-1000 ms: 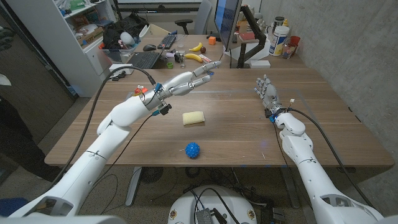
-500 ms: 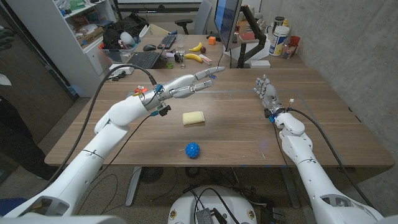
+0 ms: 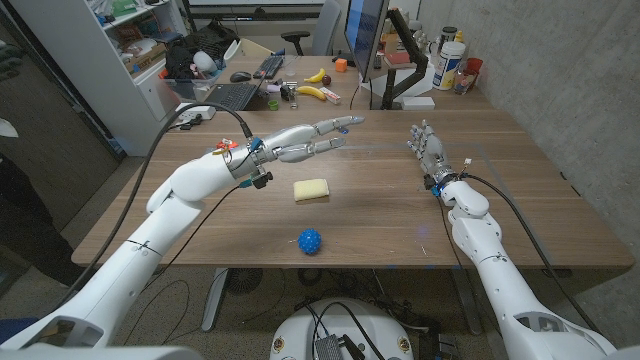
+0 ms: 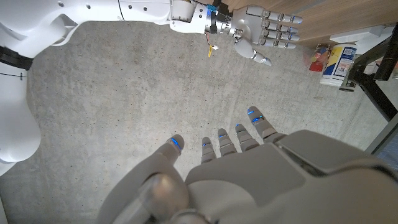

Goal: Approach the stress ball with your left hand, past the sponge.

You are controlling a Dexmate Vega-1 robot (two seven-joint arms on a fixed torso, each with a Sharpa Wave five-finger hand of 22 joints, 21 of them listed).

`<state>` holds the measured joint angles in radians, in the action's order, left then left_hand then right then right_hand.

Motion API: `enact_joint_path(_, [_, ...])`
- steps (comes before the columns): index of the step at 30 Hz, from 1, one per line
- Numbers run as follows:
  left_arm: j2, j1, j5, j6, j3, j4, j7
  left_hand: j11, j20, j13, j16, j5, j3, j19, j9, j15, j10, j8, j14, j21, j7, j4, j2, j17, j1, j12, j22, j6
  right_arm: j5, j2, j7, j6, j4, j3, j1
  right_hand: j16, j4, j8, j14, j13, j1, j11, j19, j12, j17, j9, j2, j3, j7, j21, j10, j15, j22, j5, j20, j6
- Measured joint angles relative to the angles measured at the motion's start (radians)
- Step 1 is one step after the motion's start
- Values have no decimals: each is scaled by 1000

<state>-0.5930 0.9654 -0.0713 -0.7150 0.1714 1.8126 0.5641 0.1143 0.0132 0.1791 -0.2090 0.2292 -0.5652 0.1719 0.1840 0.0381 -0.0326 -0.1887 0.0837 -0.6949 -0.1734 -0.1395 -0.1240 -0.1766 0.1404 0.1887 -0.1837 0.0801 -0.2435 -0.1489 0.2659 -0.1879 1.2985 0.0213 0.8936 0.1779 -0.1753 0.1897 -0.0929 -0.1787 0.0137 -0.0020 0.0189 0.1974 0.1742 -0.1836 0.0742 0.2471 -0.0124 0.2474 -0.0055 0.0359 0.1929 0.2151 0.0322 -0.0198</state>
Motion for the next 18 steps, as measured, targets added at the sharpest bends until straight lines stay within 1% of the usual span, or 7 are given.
enact_joint_path(5, [-9, 4, -1, 8, -2, 9, 10, 0, 0, 0, 0, 0, -4, 0, 0, 0, 0, -1, 0, 4, 0, 4, -8, 0, 8, 0, 0, 0, 2, 1, -1, -1, 0, -3, 0, 0, 0, 0, 0, 0, 0, 0, 0, 0, 0, 0, 0, 0, 4, 0, 0, 0, 0, 0, 0, -4])
enact_joint_path(7, [-12, 5, -1, 10, -3, 12, 13, 0, 0, 0, 0, 0, -6, 0, 0, 0, 0, -4, 0, 4, -6, 6, -5, 0, 11, 0, 0, -5, 2, 1, -2, -1, 1, -3, 0, 0, 0, 0, 0, 0, 0, 0, 0, 0, 0, 0, 0, 0, 4, 0, 0, 0, 0, 0, 0, -4])
enact_joint_path(18, [-31, 14, -2, 27, -5, 31, 31, 0, 0, 0, 0, -3, -13, 0, 0, 0, 0, -4, 0, 4, -5, 13, -13, 0, 21, 0, -5, -5, 4, 3, -6, -1, 8, -7, 3, 0, 0, 0, 0, -1, 0, 0, 0, 0, 0, 0, 0, 0, 4, 0, 0, 0, 0, 0, 0, -4])
